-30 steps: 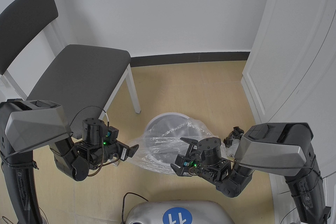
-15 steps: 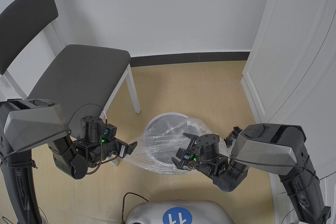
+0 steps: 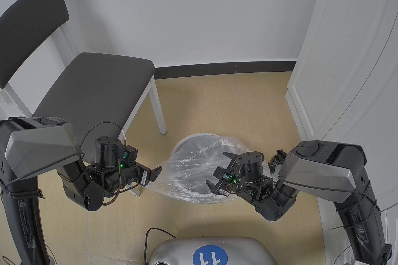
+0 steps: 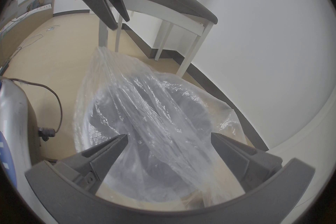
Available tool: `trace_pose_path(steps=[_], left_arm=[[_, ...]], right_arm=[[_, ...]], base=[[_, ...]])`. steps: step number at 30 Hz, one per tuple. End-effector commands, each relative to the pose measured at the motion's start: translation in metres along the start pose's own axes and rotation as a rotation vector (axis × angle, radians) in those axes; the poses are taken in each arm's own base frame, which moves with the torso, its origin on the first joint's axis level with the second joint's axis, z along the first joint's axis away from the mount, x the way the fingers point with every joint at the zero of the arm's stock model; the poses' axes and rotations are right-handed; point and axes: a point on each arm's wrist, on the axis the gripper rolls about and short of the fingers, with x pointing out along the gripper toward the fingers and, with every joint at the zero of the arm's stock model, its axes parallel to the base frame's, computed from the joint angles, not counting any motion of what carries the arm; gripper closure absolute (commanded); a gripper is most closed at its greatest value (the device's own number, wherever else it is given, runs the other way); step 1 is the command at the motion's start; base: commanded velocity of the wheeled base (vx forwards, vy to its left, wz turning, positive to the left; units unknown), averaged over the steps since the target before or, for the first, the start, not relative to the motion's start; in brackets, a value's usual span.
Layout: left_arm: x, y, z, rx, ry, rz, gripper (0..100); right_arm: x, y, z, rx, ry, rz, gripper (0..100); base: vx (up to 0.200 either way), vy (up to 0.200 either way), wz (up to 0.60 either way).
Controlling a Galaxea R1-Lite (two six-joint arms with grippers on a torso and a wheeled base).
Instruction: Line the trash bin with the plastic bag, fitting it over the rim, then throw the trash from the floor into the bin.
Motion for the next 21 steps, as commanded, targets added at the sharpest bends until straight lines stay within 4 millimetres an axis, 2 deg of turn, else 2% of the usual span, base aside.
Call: trace_pose_path(steps=[1,4,10,11,16,21], left_arm=[[0.001,0.000,-0.001,0.000,0.002,-0.001,0],[0.000,0.000,-0.001,0.000,0.004,0.000,0],[0.000,0.000,-0.001,0.000,0.003,0.000,0],[0.000,0.000,-0.001,0.000,0.004,0.000,0],[0.000,0.000,-0.001,0.000,0.003,0.000,0],[0.001,0.000,-0.001,0.000,0.004,0.000,0]], right_arm=[[-0.013,-0.002,0.015,0.012,-0.028,0.006,0],[-0.015,-0.008,0.022,0.023,-0.043,-0.006,0],[-0.009,-0.011,0.018,0.027,-0.037,-0.019,0],[-0.001,-0.009,0.009,0.027,-0.020,-0.020,0],[0.015,0.003,-0.007,0.023,0.000,-0.012,0],[0.018,0.011,-0.010,0.018,0.004,-0.001,0]], base=[[0.000,0.000,0.00],[0.000,0.000,0.00],[0.000,0.000,0.00],[0.000,0.000,0.00],[0.000,0.000,0.00],[0.000,0.000,0.00]])
